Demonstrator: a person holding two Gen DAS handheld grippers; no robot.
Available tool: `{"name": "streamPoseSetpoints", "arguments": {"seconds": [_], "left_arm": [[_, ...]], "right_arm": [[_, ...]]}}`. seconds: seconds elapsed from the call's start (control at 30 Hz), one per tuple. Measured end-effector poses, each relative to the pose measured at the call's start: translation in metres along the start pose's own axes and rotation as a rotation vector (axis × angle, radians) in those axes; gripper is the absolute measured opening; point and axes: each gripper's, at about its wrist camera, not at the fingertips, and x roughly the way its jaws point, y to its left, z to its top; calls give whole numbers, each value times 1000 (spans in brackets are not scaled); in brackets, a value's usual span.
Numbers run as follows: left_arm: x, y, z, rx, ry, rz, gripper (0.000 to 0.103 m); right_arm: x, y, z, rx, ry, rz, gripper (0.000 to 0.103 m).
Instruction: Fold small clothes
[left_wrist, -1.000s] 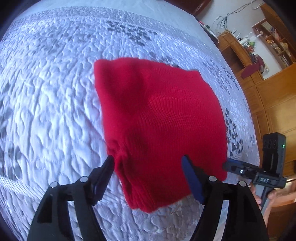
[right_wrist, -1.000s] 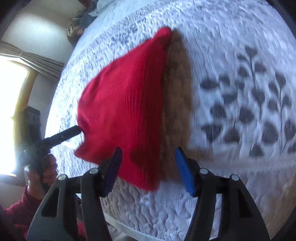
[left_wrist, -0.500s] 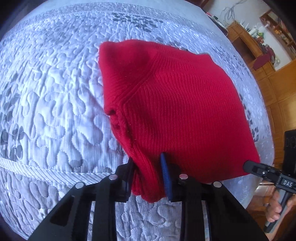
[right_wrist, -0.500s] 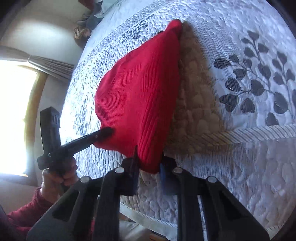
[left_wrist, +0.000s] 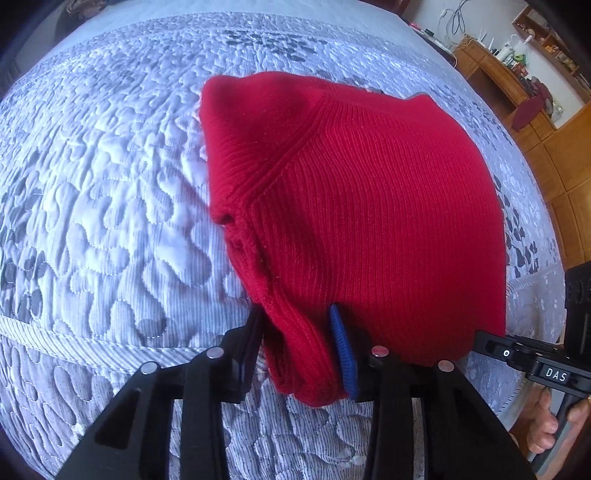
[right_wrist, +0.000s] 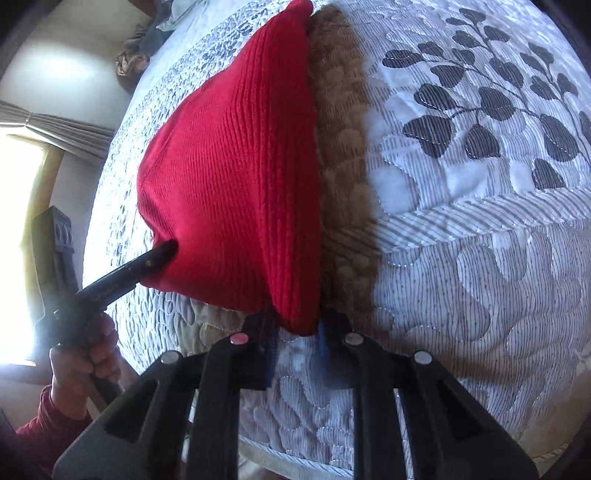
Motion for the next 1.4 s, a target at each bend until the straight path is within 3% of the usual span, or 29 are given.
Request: {"name": "streamPoseSetpoints", "arguments": {"seconds": [0.2,0.37,0.5,0.67,0.9,1.03,1.4], "left_arm": [[-5,2,-8,-11,-34,-4,40],[-17,11,-19,-41,-45,-24,44],[-31,15,-28,-48,-53,6,58],[-49,22,-41,-53,-60,29,65],[-74,21,-63,-34,-56,79,75],[-87,19,-71,-39,-65,90,82],[-134,-8,-85,12,-124,123,86]], "right_arm": [[4,7,-1,-8,-14,-63,17],[9,16,-3,9,-43,-79,25],[1,28,-10,-9,-63,-118,57],[-10,41,-25,-47,-78,-220,63],[-25,51,-49,-45,-93,-267,73],[-37,60,-61,-48,-108,-286,90],[-69,94,-84,-99,-148,-326,94]]}}
